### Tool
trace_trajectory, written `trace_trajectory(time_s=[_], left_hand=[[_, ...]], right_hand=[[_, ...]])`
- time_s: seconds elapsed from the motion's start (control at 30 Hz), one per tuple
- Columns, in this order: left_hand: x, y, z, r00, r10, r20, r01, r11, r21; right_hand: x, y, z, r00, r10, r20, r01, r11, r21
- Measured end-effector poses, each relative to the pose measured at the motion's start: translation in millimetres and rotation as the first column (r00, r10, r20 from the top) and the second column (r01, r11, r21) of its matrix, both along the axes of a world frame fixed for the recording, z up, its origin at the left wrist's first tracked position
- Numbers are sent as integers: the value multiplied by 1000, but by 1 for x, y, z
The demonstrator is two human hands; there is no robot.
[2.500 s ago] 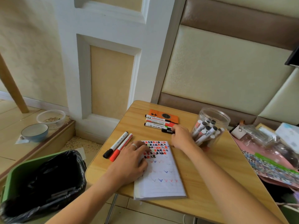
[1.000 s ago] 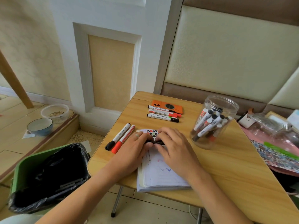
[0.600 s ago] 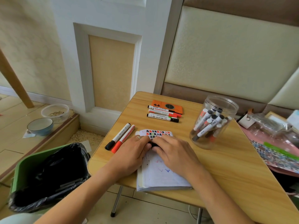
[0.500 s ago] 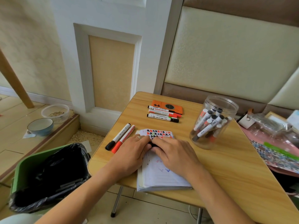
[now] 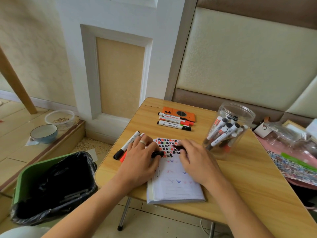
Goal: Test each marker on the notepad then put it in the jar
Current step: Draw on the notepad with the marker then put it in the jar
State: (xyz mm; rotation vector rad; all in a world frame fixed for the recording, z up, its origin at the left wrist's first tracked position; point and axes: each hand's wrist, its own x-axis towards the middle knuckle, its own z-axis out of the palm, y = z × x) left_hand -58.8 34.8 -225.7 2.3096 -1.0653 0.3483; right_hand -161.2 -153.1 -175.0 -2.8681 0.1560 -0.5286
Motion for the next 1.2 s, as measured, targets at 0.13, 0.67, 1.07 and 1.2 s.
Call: trace_trajectory(time_s=[0.13,0.67,1.07,1.2], left_hand=[[0,0,1,998,-25,-55,28,998,53],[2,1,1,983,-149,-110,163,979,126],[0,0,7,971,-161,-174,196,958,207],[0,1,8,971,-156,-180,195,955,226]], right_hand=[[-2,-6,3,992,-55,116,-5,887,461],[7,-4,-3,992,-115,50,-26,199,980],[8,11,-12,983,-186,1,114,607,786],[8,12,-11,986,-169,-14,117,614,781]])
